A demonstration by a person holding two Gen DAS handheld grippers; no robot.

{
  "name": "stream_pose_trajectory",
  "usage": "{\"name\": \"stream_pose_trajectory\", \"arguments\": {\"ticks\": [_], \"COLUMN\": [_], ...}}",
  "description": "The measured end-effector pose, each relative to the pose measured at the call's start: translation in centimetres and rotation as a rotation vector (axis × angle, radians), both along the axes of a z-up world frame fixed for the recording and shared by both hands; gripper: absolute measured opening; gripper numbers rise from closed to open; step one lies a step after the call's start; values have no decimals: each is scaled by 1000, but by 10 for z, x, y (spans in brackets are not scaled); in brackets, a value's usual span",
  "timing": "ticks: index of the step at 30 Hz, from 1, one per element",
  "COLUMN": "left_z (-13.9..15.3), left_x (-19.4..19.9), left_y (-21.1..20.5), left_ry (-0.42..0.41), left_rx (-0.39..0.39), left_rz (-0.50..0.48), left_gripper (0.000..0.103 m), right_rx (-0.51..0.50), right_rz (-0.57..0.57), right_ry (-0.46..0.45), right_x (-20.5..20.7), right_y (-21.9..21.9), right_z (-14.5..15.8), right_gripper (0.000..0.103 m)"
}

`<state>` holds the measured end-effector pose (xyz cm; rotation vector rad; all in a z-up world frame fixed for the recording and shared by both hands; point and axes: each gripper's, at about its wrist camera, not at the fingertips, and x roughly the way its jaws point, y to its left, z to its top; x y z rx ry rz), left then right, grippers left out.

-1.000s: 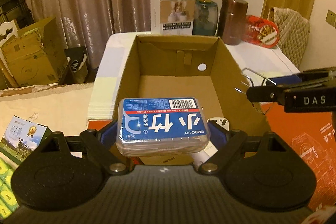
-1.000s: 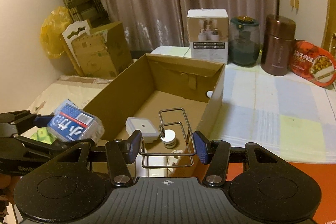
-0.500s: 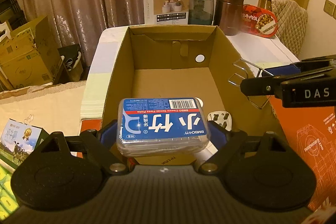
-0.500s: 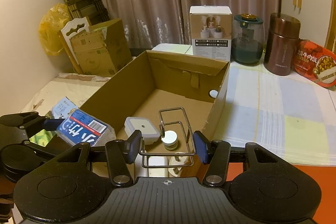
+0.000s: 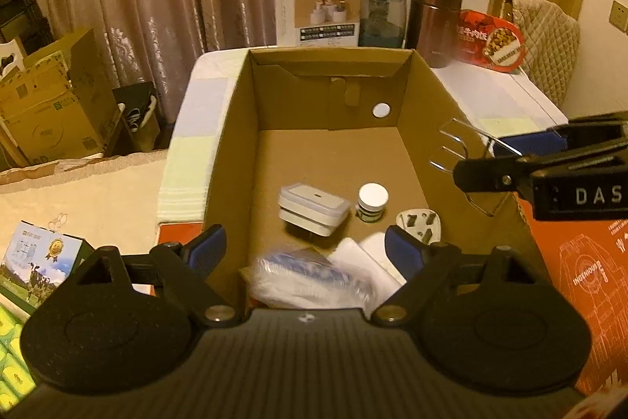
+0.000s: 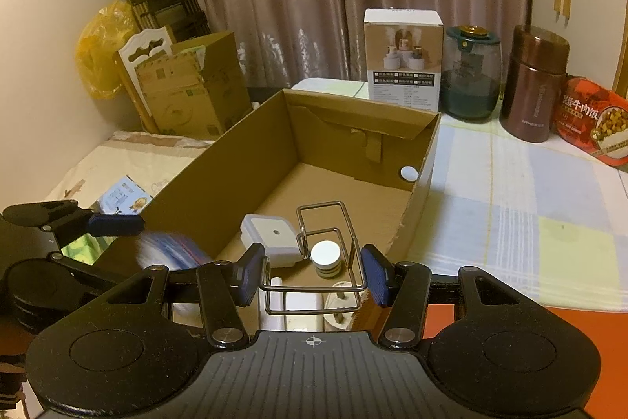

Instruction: Organize rigid objects

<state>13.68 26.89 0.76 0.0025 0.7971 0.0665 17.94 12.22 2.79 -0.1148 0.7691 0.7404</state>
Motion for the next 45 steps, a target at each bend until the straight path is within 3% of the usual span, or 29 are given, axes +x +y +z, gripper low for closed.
{"name": "stream_pose_trajectory", "arguments": {"ticks": [31,32,34,36,45], "left_z": [9,10,10,13,33], "left_x": [-18,-19,-20,-23,-49], "left_y": [8,8,8,6,1], "left_ry": [-28,-29,-33,-47,-109], "left_rx": [-20,-22,-17,-5,-37], "left_rz": [20,23,25,27,36], "left_gripper": [85,86,88,91,100], "right_rx": [3,4,19,43,103], "right_rz": [32,30,15,-5,-126], "right_ry": [5,-3,-25,-40,-26], "right_x": [-6,-7,-10,-13,-43], "right_y": [9,8,5,-1,-50], "right_z": [-8,-7,-2,4,25], "right_gripper": [51,52,64,68,74]}}
